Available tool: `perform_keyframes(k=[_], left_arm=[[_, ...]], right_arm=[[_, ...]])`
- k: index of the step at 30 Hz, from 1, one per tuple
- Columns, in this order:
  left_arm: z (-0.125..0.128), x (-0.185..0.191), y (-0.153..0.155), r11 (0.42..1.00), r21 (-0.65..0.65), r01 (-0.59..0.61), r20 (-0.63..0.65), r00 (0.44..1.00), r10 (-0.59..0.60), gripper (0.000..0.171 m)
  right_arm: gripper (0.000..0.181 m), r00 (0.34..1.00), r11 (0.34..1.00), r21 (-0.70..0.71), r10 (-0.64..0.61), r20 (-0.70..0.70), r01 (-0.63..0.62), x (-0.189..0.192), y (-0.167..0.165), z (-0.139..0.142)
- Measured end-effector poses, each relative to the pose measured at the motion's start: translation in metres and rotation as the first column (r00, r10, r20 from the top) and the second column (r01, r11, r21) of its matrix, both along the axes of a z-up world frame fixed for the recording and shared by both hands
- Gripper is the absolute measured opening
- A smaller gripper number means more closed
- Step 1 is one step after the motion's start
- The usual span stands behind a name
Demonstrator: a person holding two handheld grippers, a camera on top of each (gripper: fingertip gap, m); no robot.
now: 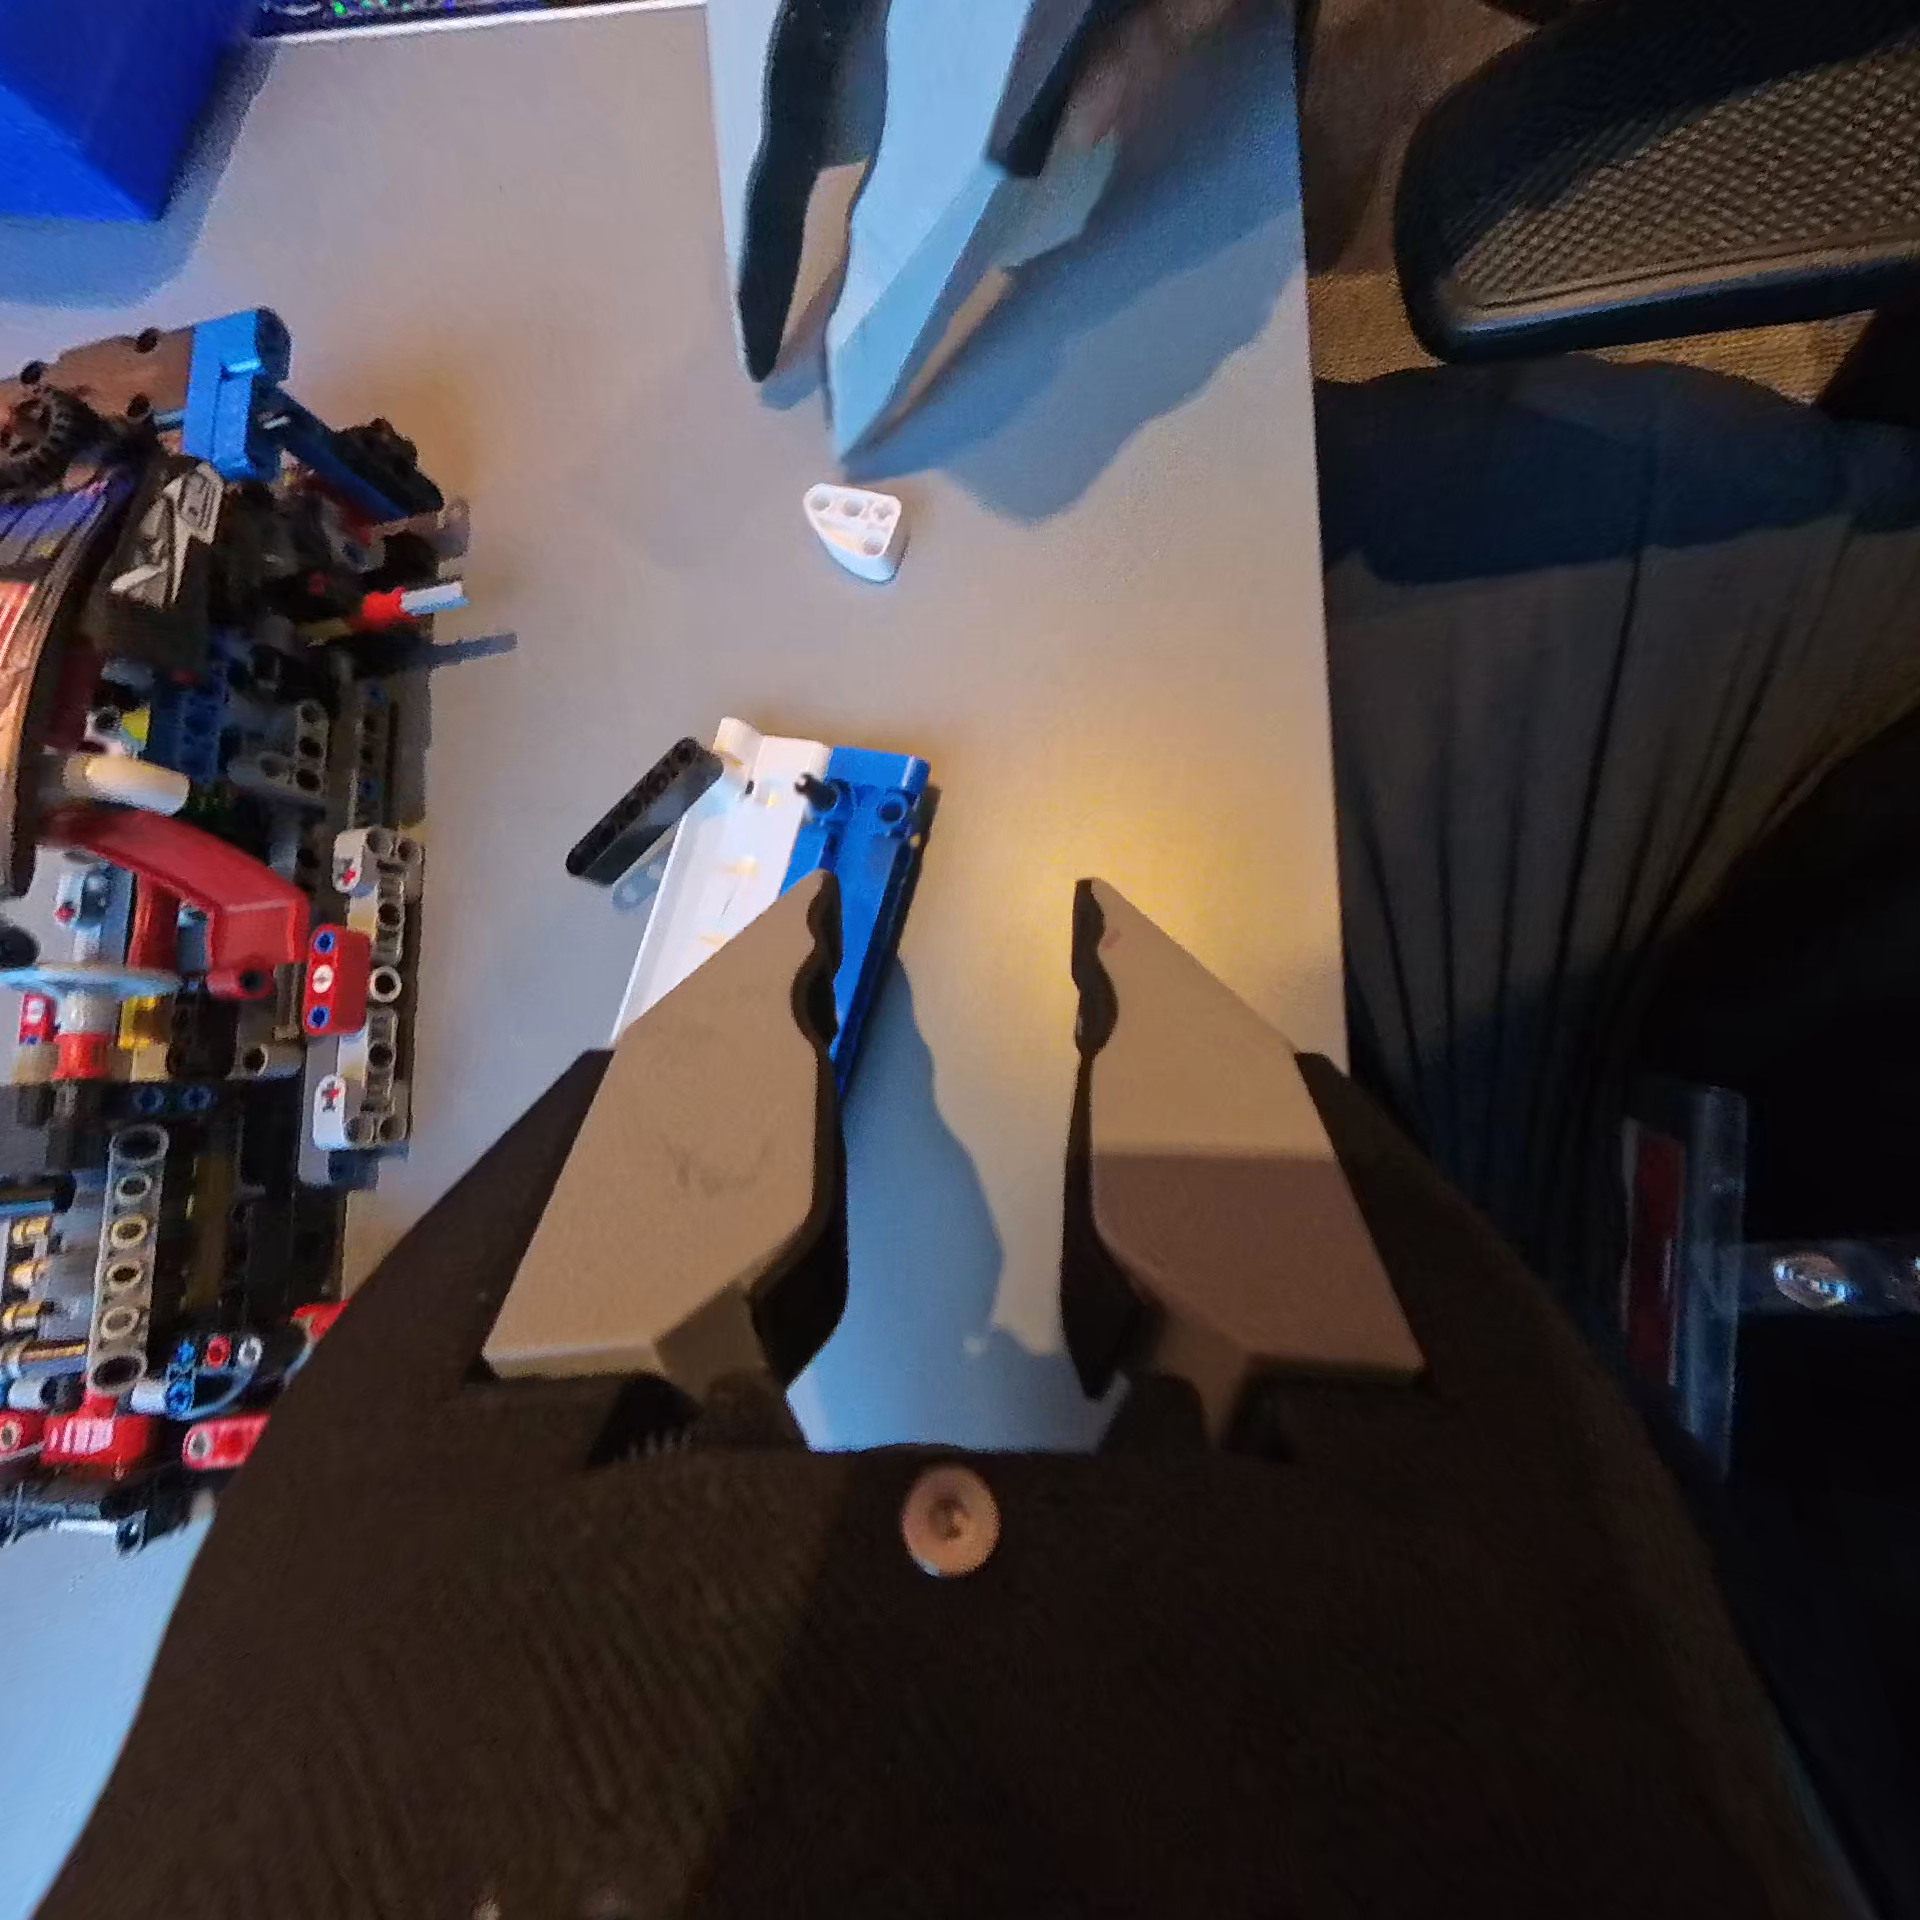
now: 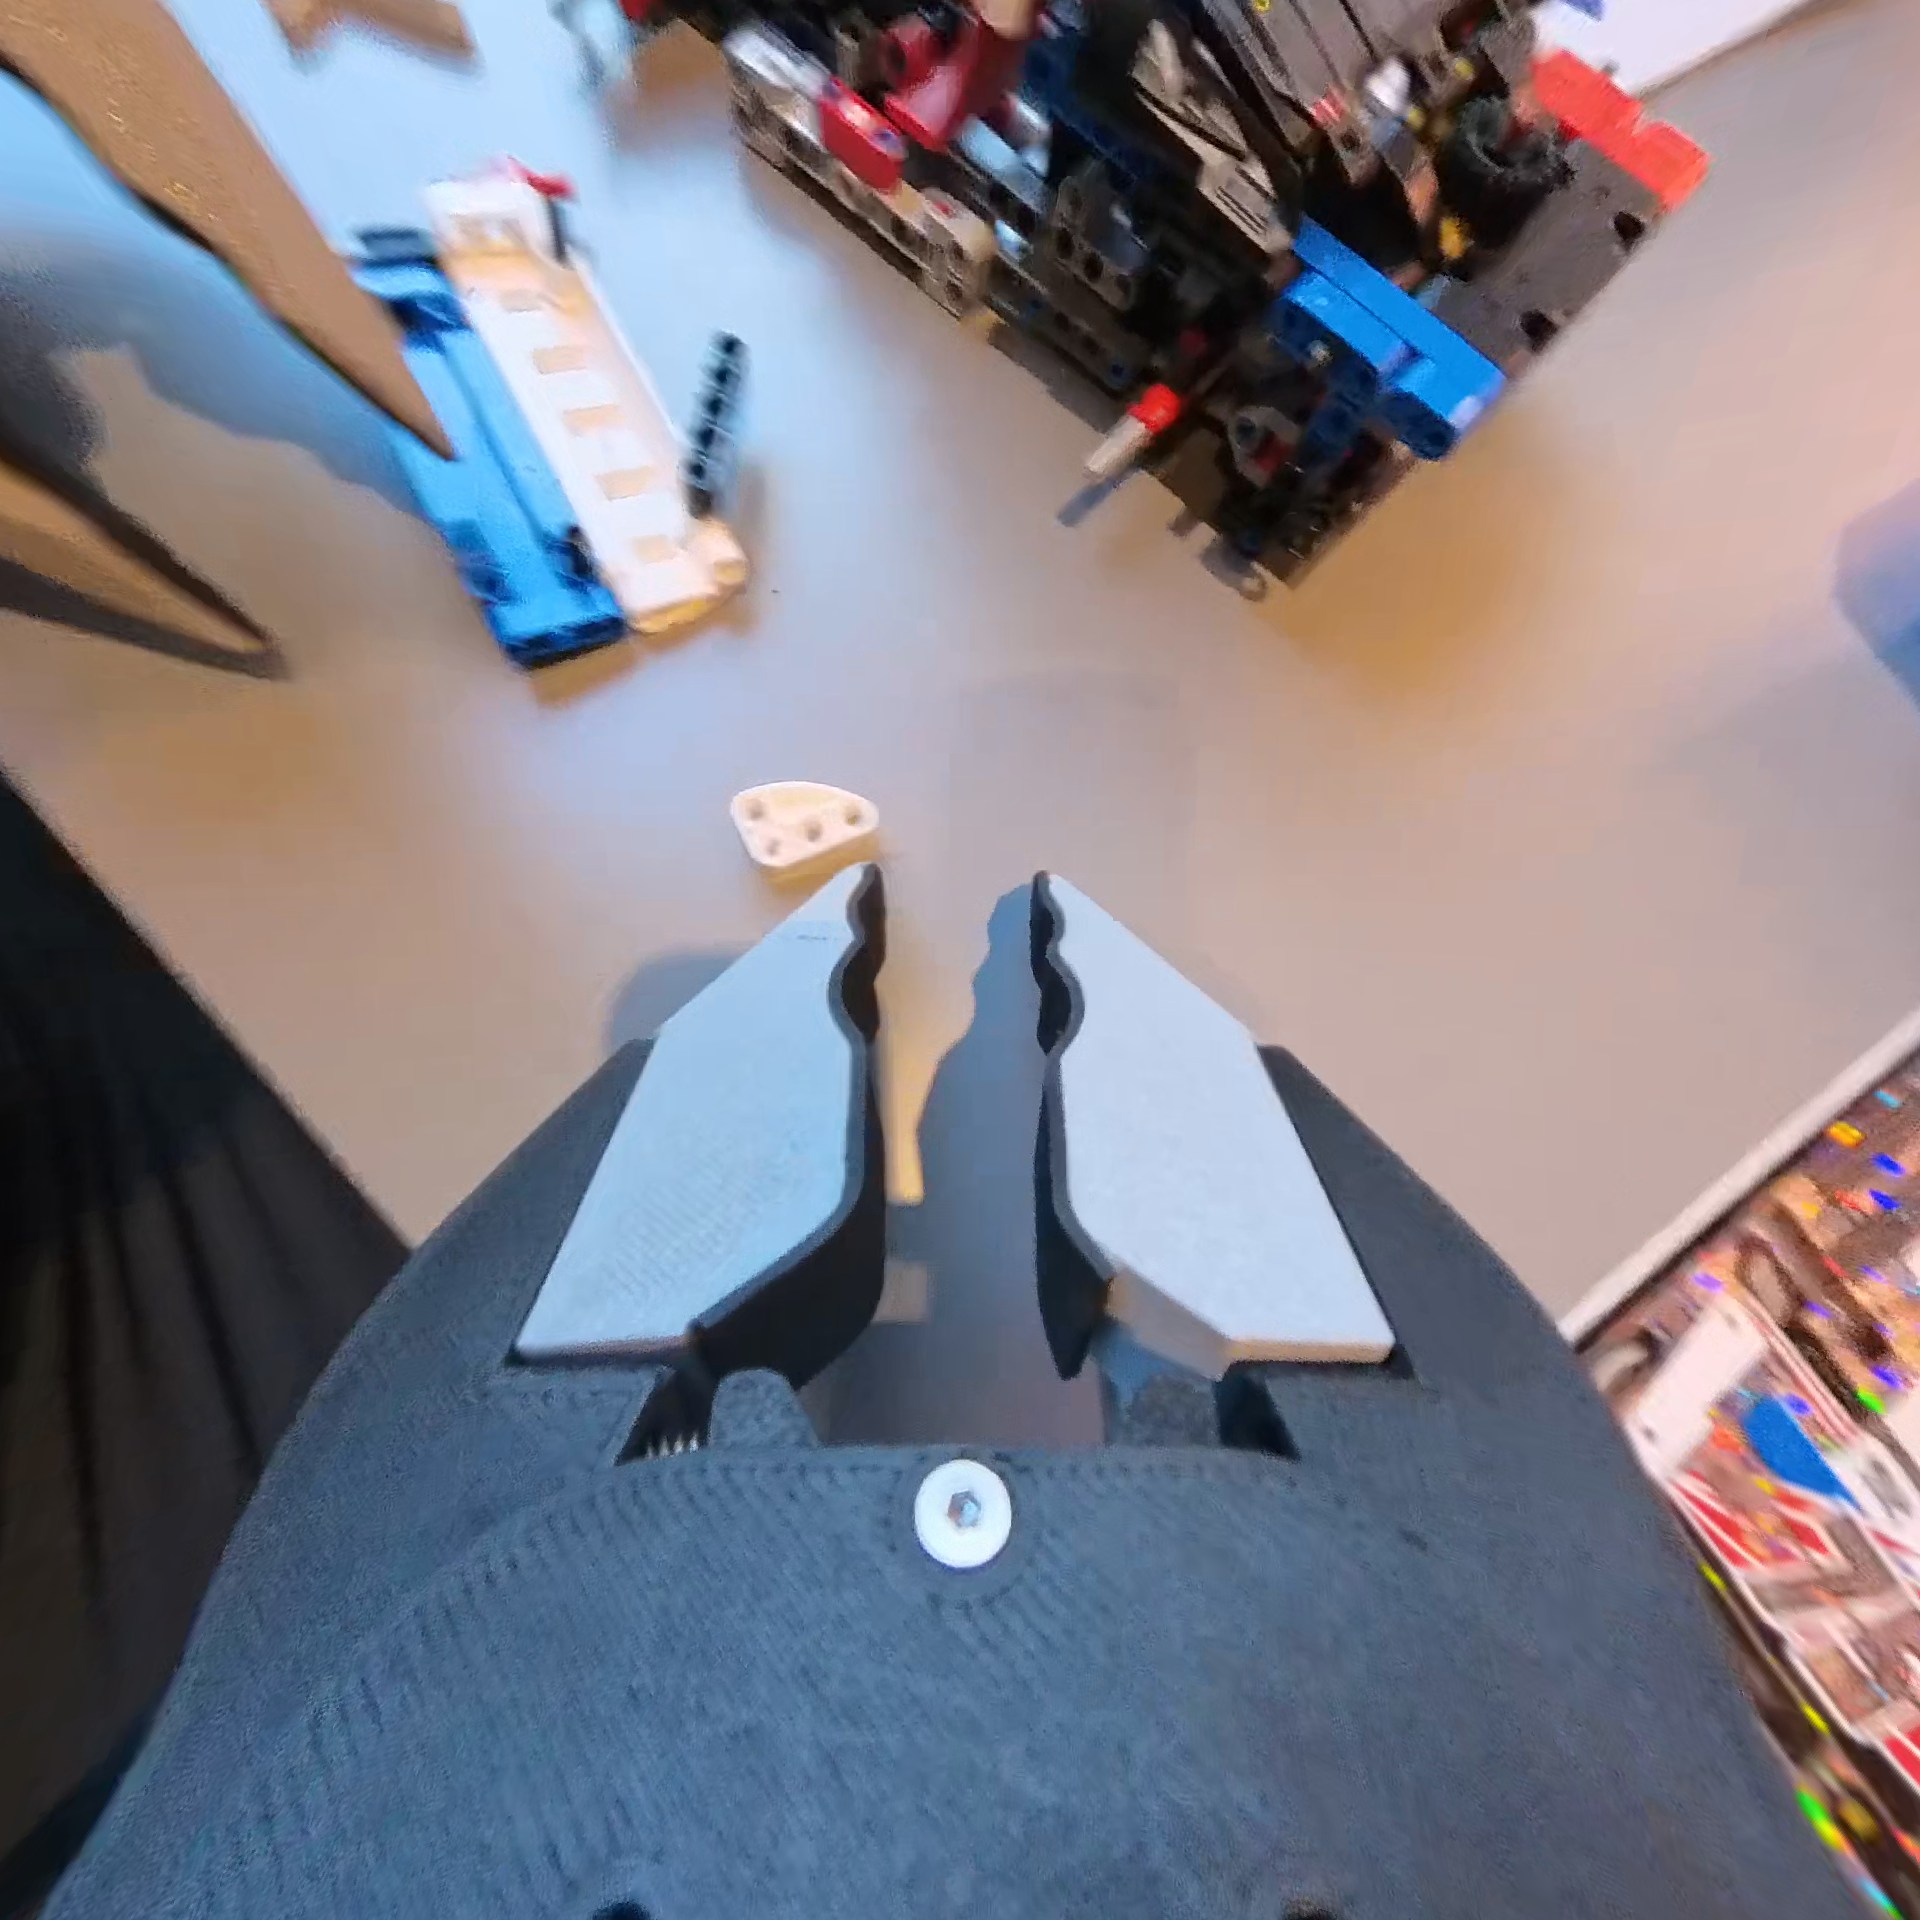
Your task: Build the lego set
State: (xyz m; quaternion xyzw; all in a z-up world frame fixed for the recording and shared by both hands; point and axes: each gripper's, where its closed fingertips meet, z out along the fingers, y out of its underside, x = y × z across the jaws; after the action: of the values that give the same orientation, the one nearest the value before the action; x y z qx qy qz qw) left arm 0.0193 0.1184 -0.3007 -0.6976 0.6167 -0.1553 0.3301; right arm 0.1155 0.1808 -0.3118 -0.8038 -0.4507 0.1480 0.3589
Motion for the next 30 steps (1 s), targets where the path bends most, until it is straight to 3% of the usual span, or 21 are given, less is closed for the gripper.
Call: perform_keyframes(k=[4,8,13,23,30], left_arm=[[0.005,-0.008,0.002,1.000,-0.020,-0.019,0.034,0.999,0.020,0.042],[0.005,-0.009,0.005,0.999,-0.034,-0.015,0.038,0.999,0.017,0.041],[0.005,-0.008,0.003,0.999,-0.038,-0.018,0.047,0.999,0.019,0.042],[0.000,-0.015,0.009,0.998,-0.052,-0.030,0.031,0.999,0.032,0.040],[0.013,-0.005,0.024,0.995,-0.101,0.009,0.097,0.995,0.001,0.013]], right_arm=[[0.034,0.986,0.989,0.010,0.149,-0.071,-0.148,-0.022,-0.026,0.007],[0.040,0.969,0.969,0.044,0.241,0.044,-0.243,-0.019,-0.019,0.000],[0.026,0.931,0.930,-0.060,0.363,0.025,-0.362,-0.024,-0.019,-0.003],[0.021,0.918,0.918,-0.020,0.394,-0.042,-0.395,-0.054,-0.029,0.003],[0.021,0.901,0.904,-0.032,0.419,-0.113,-0.425,-0.081,-0.027,0.023]])
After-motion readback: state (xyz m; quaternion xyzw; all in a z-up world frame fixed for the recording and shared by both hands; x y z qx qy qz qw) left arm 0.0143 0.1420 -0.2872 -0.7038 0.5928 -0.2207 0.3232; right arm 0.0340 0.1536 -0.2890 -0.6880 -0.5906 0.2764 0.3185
